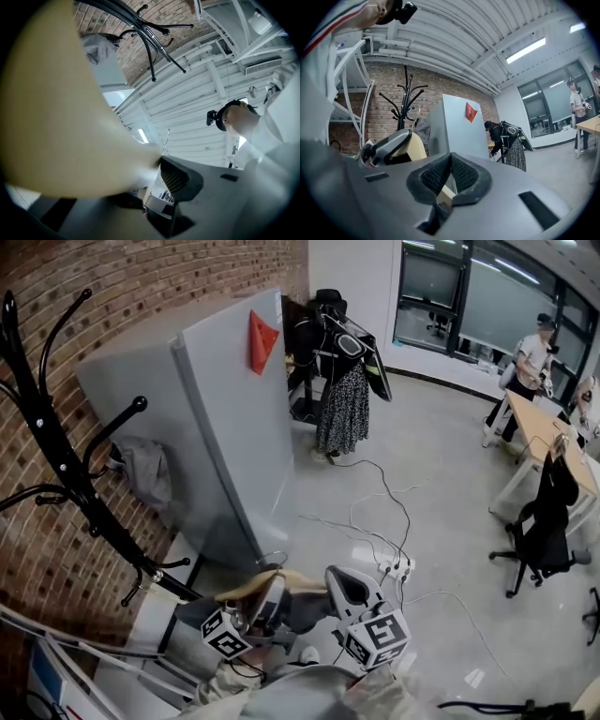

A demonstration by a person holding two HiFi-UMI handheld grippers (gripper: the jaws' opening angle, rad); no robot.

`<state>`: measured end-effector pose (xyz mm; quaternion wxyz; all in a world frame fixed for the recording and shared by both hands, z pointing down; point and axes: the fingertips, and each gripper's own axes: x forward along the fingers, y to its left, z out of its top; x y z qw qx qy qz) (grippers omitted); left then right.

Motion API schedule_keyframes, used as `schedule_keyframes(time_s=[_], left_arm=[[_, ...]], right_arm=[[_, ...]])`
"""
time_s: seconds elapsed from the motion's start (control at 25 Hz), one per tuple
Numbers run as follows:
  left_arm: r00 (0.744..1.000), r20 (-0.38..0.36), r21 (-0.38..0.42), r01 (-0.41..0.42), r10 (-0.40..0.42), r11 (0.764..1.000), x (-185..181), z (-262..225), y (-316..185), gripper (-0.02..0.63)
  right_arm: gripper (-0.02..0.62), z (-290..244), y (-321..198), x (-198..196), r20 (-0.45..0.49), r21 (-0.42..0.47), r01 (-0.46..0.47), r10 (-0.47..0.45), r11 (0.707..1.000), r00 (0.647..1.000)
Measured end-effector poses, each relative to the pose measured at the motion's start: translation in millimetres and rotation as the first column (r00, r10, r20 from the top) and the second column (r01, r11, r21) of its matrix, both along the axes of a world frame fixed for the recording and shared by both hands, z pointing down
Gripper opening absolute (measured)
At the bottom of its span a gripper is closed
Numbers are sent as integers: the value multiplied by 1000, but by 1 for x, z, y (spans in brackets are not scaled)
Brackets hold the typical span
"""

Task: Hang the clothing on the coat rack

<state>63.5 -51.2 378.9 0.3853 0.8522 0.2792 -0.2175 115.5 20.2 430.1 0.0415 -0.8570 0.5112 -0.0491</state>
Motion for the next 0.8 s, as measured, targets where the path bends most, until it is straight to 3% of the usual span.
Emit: schedule_keyframes(time_s=[0.36,0.8], left_arm=[[1000,7,23,12,-12,1000,18,1,-17,115],[994,36,22,99,-100,995,40,8,-40,115]], right_arm=[[25,-2,-25,19,-4,7,18,-18,1000,1000],[25,9,-55,45,27,1,114,-114,993,993]])
